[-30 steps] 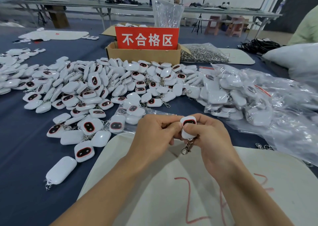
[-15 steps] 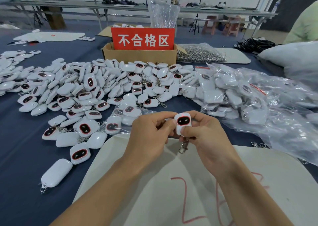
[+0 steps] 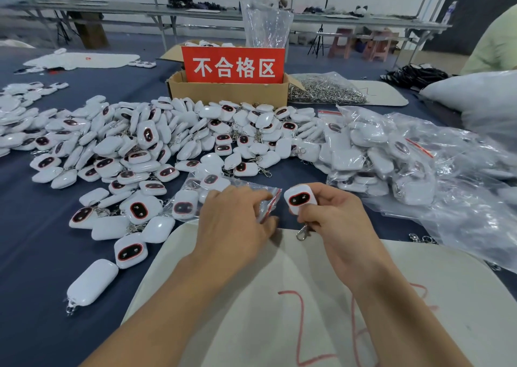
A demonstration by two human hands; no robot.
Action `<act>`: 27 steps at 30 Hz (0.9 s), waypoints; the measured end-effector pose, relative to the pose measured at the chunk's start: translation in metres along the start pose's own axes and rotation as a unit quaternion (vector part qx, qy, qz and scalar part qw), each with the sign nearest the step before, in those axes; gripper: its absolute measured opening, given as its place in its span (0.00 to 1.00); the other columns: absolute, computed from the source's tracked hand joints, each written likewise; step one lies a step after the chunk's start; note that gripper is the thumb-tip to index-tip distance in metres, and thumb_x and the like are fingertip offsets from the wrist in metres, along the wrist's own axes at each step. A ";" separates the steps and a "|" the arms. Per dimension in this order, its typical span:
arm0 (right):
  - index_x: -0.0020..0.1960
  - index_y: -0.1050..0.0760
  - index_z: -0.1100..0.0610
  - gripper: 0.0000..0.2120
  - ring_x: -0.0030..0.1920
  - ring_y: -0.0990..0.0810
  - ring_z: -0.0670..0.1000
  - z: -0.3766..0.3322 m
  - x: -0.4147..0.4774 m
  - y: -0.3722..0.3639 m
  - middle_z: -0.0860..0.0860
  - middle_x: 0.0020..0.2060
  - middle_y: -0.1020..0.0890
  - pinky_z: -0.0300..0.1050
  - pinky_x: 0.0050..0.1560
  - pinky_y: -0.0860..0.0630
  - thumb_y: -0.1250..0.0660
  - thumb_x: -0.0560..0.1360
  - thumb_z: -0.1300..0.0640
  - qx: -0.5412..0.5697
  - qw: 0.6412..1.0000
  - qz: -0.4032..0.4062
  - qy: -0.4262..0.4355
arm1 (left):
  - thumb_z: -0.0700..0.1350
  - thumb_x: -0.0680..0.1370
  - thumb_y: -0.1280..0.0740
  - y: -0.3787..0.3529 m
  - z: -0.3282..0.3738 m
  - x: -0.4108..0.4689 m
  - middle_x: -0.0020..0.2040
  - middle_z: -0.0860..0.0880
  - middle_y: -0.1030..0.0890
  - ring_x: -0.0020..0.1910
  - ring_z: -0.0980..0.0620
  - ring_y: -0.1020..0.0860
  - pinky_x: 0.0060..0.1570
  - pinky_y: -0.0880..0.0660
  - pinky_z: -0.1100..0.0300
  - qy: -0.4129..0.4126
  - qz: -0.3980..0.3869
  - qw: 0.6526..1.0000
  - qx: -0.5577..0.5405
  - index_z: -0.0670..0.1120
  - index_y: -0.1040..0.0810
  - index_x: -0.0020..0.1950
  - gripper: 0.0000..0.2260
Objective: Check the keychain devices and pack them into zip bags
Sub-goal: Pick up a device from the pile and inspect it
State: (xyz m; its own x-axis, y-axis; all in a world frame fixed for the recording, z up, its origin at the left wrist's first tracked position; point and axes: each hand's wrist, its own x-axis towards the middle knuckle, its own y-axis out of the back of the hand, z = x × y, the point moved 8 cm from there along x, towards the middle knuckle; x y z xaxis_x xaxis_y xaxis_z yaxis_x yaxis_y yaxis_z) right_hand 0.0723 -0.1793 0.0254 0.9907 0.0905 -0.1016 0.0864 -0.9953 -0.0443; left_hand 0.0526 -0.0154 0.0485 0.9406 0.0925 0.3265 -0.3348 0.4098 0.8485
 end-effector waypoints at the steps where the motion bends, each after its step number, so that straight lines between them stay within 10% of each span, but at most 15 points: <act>1: 0.44 0.13 0.51 0.20 0.40 0.25 0.50 0.001 0.000 0.001 0.52 0.38 0.15 0.46 0.45 0.30 0.34 0.72 0.74 0.003 1.000 0.002 -0.008 | 0.52 0.74 0.27 0.001 0.001 0.000 0.42 0.55 0.18 0.43 0.50 0.27 0.51 0.35 0.55 -0.002 0.012 1.000 0.005 0.58 0.16 0.53 0.08; 8: 0.57 0.22 0.54 0.13 0.30 0.21 0.51 0.009 0.000 -0.008 0.58 0.36 0.14 0.43 0.32 0.28 0.30 0.76 0.66 -0.008 1.000 0.000 -0.027 | 0.42 0.76 0.29 0.024 -0.006 -0.006 0.27 0.53 0.23 0.31 0.58 0.36 0.42 0.45 0.61 0.036 0.158 0.986 -0.040 0.50 0.17 0.37 0.08; 20: 0.45 0.14 0.53 0.07 0.27 0.26 0.49 0.003 0.007 -0.011 0.55 0.32 0.17 0.38 0.25 0.32 0.30 0.78 0.59 0.055 0.997 0.061 0.011 | 0.33 0.76 0.37 0.026 -0.005 -0.004 0.28 0.55 0.27 0.42 0.59 0.25 0.61 0.27 0.49 0.037 0.114 0.981 -0.150 0.49 0.22 0.72 0.25; 27: 0.44 0.16 0.38 0.09 0.26 0.25 0.46 0.006 0.007 -0.021 0.50 0.29 0.16 0.37 0.30 0.28 0.27 0.75 0.53 -0.132 0.990 0.037 0.036 | 0.39 0.77 0.35 0.016 -0.020 0.003 0.27 0.57 0.25 0.33 0.58 0.26 0.40 0.31 0.66 0.130 0.073 0.965 -0.216 0.56 0.22 0.71 0.25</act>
State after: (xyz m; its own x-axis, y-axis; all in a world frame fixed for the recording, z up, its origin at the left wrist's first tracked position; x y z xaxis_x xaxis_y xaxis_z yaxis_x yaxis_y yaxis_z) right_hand 0.0768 -0.1573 0.0196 0.9994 0.0233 -0.0236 0.0280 -0.9744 0.2230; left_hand 0.0509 0.0093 0.0543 0.8861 0.3790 0.2668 -0.4634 0.7106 0.5295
